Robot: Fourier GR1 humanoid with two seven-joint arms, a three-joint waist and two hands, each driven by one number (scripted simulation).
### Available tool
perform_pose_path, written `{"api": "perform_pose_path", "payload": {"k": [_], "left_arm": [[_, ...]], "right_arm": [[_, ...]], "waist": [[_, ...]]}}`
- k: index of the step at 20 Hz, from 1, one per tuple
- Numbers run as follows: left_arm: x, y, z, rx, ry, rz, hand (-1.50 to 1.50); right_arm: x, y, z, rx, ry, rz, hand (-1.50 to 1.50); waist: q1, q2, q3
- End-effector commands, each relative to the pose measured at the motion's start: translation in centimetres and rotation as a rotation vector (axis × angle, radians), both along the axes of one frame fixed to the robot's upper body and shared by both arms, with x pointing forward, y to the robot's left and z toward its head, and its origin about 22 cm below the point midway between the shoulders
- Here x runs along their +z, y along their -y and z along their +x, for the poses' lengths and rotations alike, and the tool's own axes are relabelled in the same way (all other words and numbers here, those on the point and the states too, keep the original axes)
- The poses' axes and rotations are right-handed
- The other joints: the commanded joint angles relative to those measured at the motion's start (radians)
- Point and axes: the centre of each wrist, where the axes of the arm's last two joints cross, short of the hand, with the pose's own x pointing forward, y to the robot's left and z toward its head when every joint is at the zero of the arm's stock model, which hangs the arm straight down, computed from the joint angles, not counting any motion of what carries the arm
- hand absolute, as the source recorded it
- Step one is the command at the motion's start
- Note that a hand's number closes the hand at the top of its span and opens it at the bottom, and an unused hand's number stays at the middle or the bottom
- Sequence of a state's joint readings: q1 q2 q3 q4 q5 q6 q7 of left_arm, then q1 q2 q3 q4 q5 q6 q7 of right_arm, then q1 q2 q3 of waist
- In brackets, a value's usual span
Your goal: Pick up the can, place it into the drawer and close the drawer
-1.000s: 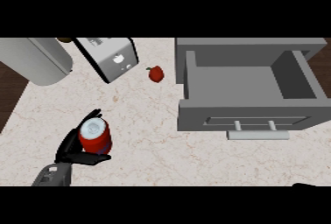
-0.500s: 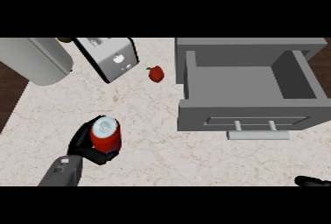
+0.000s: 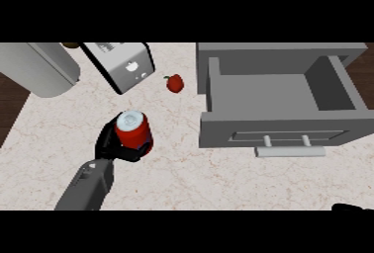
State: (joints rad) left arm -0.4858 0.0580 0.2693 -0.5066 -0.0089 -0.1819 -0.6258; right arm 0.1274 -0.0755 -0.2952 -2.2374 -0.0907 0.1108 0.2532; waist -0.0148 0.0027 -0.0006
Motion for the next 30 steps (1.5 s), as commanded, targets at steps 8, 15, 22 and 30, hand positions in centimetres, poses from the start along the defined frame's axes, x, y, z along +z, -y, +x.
{"api": "perform_pose_path", "payload": {"k": [8,15,22,30], "left_arm": [[5.9,4.3,5.6,0.041,0.053,0.014,1.50],[15.0,10.4,8.2,-0.056,0.107,0.056,1.50],[23.1,13.8,9.6,-0.075,0.129,0.036,1.50],[29.5,18.5,10.0,-0.084,0.145,0.093,1.50]], "right_arm": [[0.8,2.2,-0.7,-0.011,0.002,-0.020,-1.50],[2.7,0.0,-0.1,-0.039,0.017,-0.011,-1.50],[0.4,0.1,0.2,-0.019,0.020,-0.007,-1.50],[1.2,0.5,0.9,-0.032,0.023,-0.008,-1.50]], "waist": [[0.005,-0.003,0.001],[0.013,-0.013,0.001],[0.005,-0.004,0.001],[-0.002,-0.002,0.001]]}}
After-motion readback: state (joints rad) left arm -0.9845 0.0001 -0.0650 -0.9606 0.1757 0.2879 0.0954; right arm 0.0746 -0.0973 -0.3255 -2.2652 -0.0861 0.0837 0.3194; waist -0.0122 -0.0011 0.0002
